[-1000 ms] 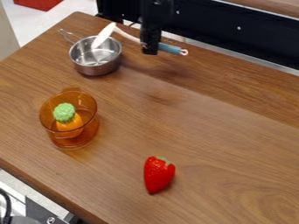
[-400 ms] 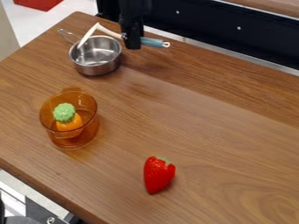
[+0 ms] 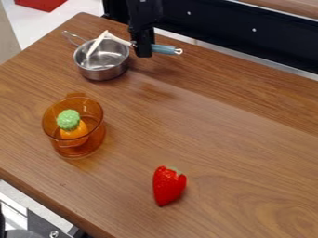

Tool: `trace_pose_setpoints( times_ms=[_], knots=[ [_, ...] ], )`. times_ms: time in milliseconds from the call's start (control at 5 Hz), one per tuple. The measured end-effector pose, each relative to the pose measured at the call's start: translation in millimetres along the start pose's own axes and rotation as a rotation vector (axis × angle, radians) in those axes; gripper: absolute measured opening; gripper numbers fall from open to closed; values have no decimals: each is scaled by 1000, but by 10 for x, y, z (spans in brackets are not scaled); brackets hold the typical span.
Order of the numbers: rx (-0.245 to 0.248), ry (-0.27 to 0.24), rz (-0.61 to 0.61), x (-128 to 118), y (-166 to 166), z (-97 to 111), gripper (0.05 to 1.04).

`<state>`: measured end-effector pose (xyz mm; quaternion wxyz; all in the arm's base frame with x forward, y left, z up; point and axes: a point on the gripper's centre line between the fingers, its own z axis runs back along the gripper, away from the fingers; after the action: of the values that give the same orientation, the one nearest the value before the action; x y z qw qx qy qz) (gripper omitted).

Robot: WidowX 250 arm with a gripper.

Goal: Put the skimmer in the pot

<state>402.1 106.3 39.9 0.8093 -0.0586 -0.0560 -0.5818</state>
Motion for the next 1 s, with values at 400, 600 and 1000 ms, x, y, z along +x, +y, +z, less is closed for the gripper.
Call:
trace_pose_setpoints(
  times_ms=[400, 600, 1000],
  knots=[
    [-42, -45, 14, -29, -66, 23, 282],
    [-74, -86, 38, -69, -51, -4, 526],
    [-74, -108, 57, -134, -26, 80, 989]
  ],
)
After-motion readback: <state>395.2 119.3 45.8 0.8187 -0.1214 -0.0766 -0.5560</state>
